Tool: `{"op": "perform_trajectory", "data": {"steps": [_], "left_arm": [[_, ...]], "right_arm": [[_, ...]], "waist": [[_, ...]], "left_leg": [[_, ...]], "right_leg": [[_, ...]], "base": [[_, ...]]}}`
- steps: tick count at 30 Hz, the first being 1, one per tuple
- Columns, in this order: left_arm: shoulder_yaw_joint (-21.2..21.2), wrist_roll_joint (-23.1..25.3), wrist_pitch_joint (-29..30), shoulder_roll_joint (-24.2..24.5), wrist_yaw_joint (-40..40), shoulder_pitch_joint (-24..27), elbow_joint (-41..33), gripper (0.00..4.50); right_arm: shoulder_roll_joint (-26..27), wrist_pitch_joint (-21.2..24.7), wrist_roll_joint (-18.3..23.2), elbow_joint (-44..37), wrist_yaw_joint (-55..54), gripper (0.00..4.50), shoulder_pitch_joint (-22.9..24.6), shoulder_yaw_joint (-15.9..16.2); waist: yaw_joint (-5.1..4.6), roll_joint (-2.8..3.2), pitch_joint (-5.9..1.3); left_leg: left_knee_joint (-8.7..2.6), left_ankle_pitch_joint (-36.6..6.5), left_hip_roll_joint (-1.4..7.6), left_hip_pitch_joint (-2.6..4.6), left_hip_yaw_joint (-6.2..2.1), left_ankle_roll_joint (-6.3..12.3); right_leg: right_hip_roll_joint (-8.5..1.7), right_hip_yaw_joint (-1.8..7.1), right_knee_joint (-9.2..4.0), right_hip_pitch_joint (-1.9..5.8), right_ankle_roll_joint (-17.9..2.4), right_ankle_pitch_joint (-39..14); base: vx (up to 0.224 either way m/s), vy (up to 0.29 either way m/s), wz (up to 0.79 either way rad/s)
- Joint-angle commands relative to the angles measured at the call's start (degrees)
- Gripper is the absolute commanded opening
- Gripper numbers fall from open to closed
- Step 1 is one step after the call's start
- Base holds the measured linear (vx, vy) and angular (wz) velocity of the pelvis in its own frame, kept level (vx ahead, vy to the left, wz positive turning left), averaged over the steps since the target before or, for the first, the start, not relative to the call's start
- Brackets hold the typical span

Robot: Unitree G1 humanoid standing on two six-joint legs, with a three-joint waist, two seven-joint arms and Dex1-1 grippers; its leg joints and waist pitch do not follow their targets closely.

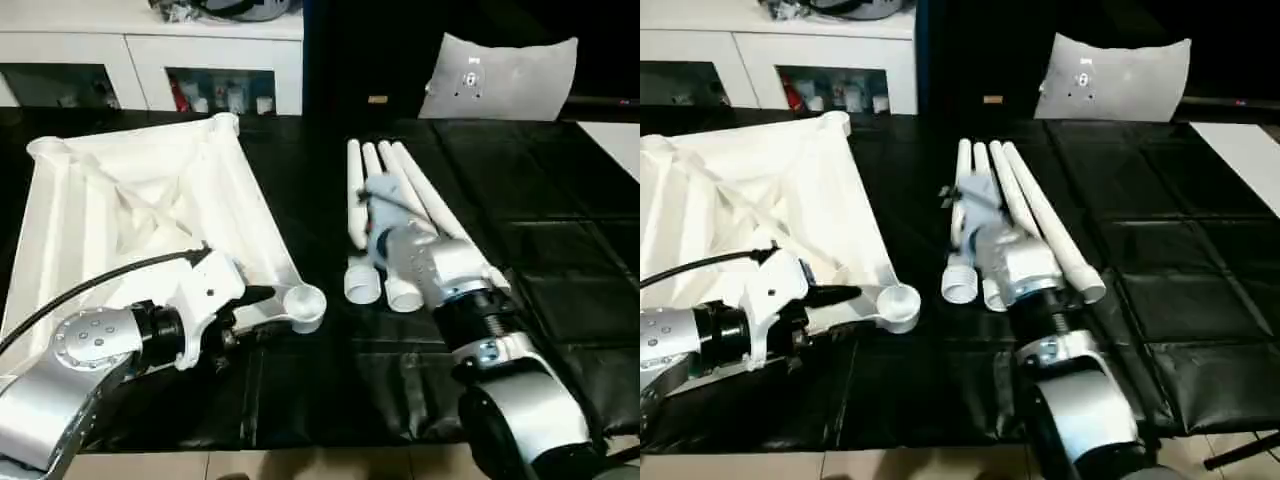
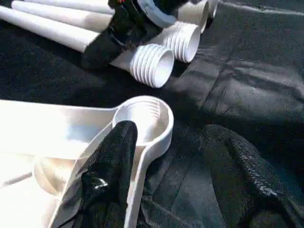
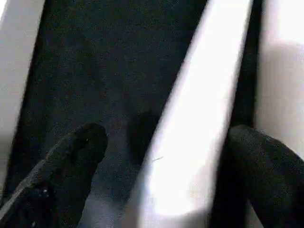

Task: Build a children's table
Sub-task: Pick table leg

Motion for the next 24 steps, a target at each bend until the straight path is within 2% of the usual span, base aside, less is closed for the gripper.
{"op": "perform_trajectory", "data": {"steps": [1,2,5,6,10,19,24], "left_arm": [[-0.34,0.04,0.48,0.72,0.34,-0.44,-1.08,2.47],[-0.32,-0.15,0.68,0.69,0.38,-0.46,-1.21,2.47],[-0.31,-0.43,1.04,0.65,0.49,-0.55,-1.42,2.47],[-0.39,-0.44,1.11,0.73,0.6,-0.54,-1.49,2.47],[-0.75,-0.32,0.97,0.84,0.83,-0.34,-1.67,2.47],[-0.78,1.63,-0.55,1.38,2.01,-0.34,-1.67,2.47],[-0.84,0.79,0.6,1.37,1.96,-0.61,-2.22,2.47]], "right_arm": [[0.12,0.09,0.97,1.67,1.01,4.5,-1.06,-1.19],[0.08,-0.03,1.03,2.06,1.4,4.5,-1.12,-1.21],[-0.05,-0.69,0.9,3.43,2.04,4.5,-1.44,-1.39],[-0.24,-1.03,0.9,4.48,2.61,4.21,-1.66,-1.41],[-0.84,-1.44,1.36,7.34,4.27,3.9,-2.11,-2.19],[-1.88,-2.31,2.93,10.57,5.41,3.22,-2.87,-5.24],[-2.65,-2.35,3.12,11.71,6.36,2.75,-3.71,-6.06]], "waist": [[0.05,1.4,-2.85],[-0.01,1.19,-2.86],[0.07,1.21,-2.82],[0.08,1.24,-2.83],[0.02,1.12,-2.85],[0.07,1.26,-3.09],[0.1,1.28,-3.1]], "left_leg": [[-4.7,-2.72,2.97,-0.12,-0.46,-2.63],[-4.71,-2.75,2.98,-0.14,-0.42,-2.57],[-4.71,-2.29,2.97,-0.19,-0.38,-2.41],[-4.7,-2.47,3.0,-0.17,-0.39,-2.4],[-4.69,-3.53,3.05,-0.16,-0.33,-2.18],[-4.53,-2.26,3.11,-0.16,-0.28,-1.42],[-4.5,-2.1,3.12,-0.14,-0.24,-1.24]], "right_leg": [[-5.05,3.31,-3.46,2.86,-12.74,3.65],[-5.01,3.29,-3.52,2.89,-12.78,3.59],[-5.09,3.3,-3.5,2.9,-13.09,3.82],[-5.1,3.29,-3.51,2.89,-13.07,3.53],[-5.2,3.35,-3.66,2.89,-13.31,1.61],[-5.17,3.24,-3.57,2.88,-13.89,2.7],[-5.14,3.18,-3.53,2.85,-14.46,3.22]], "base": [[0.0,0.0,0.0],[0.0,0.0,0.0],[0.0,0.0,0.0],[0.0,0.0,0.0],[0.0,0.0,0.0],[0.0,0.0,0.0],[0.0,0.0,0.0]]}}
